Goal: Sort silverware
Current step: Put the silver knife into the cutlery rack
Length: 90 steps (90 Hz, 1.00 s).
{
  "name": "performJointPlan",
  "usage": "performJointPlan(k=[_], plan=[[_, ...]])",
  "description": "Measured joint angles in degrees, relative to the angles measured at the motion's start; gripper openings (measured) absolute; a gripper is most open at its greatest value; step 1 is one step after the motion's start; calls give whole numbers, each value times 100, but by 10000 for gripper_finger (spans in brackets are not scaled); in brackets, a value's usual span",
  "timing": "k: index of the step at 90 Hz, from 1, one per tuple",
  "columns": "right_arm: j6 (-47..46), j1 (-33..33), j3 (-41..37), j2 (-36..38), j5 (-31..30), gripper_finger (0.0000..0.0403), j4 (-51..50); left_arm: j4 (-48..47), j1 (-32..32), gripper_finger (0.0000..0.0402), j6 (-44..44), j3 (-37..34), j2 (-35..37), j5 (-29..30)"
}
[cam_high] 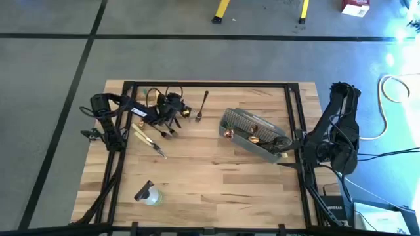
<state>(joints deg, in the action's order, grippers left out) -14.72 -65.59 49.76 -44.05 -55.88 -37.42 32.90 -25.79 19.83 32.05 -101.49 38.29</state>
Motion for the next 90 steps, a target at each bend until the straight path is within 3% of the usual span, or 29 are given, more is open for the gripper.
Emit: performJointPlan(k=[16,42,61,90], plan=[[1,-1,-106,-2,1,169,-7,74,-314,120,66,-211,13,-777],[2,0,-119,-2,-2,169,-4,247,-415,120,100,-253,17,-1313],[2,-2,-119,-2,-2,169,-2,127,-493,120,715,-246,24,-1347],[4,0,-119,-2,2,169,-3,297,-156,120,439,-223,15,-1391]])
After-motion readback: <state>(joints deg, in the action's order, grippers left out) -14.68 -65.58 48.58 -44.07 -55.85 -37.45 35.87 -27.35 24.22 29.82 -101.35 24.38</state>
